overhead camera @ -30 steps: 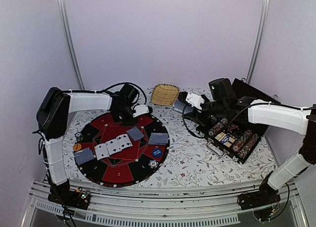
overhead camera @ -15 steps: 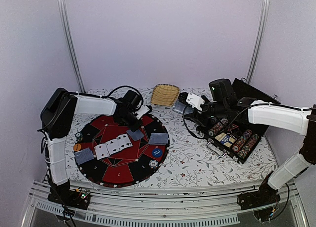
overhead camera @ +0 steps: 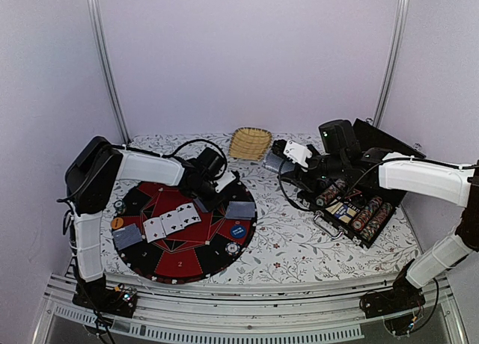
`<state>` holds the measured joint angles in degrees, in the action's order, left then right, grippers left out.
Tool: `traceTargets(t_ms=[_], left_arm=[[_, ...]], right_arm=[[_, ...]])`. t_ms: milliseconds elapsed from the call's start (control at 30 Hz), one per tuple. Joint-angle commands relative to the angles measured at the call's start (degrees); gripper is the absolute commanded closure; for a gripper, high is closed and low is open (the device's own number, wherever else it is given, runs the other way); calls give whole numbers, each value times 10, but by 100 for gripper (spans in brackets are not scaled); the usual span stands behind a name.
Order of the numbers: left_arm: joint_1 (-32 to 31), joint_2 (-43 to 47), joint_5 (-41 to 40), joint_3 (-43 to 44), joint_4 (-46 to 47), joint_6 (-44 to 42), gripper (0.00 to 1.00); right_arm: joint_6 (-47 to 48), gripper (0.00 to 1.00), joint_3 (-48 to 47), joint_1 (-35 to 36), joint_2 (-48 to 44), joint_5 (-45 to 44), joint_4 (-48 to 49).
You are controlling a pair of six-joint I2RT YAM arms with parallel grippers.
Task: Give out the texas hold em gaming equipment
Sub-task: Place the poker card in the community card area.
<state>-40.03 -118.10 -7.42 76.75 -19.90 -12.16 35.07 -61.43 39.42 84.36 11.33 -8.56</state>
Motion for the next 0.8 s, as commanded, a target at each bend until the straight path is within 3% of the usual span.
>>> traceTargets(t_ms=[0, 167, 433, 633, 767], left_arm=[[0, -2, -28, -20, -23, -1, 80], [0, 5, -16, -22, -19, 9, 81], [35, 49, 82, -13, 29, 45, 75], [92, 45, 83, 3, 11, 103, 53], [105, 24, 74, 4, 15, 147, 47]], right_arm=[[-8, 54, 5, 0, -17, 7, 14], [-5, 54, 5, 0, -15, 6, 13], [-6, 54, 5, 0, -17, 5, 11], [-5, 54, 4, 0, -15, 4, 11], [-5, 54, 5, 0, -13, 6, 10]])
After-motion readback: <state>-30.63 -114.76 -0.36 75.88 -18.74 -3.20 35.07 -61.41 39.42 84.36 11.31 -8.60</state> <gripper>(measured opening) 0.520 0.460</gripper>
